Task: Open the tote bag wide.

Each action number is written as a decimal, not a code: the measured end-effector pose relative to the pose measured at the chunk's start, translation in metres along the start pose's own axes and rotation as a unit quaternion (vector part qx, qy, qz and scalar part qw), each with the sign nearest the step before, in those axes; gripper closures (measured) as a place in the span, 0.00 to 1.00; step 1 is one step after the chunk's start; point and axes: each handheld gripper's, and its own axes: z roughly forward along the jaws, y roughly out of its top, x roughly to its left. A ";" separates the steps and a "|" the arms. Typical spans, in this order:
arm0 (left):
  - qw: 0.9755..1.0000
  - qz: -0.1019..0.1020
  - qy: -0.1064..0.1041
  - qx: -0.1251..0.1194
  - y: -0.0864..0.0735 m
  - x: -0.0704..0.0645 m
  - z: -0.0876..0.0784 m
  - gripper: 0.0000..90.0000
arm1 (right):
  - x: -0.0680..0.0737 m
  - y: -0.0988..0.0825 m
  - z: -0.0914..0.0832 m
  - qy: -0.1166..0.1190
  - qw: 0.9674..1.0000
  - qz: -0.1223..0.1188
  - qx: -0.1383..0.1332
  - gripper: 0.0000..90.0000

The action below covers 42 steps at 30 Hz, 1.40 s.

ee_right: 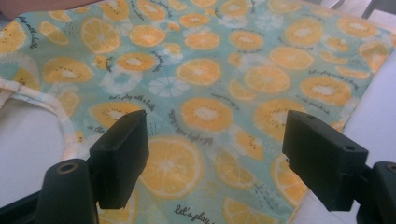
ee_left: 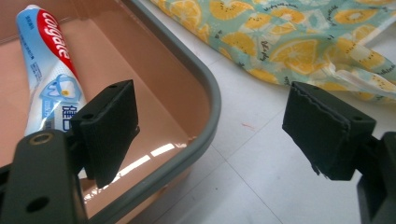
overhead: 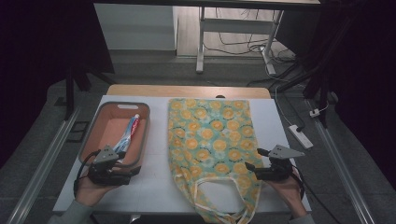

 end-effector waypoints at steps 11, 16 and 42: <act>1.000 0.006 -0.001 -0.006 0.001 -0.003 -0.002 0.21 | 0.002 0.002 -0.002 -0.002 1.000 -0.003 -0.004 0.26; 1.000 0.005 -0.003 -0.013 0.001 -0.002 -0.006 0.21 | 0.008 0.006 -0.002 -0.001 1.000 -0.013 0.000 0.26; 0.996 0.083 -0.044 0.007 0.038 -0.043 0.018 0.23 | 0.018 0.011 0.001 0.016 1.000 -0.023 0.007 0.26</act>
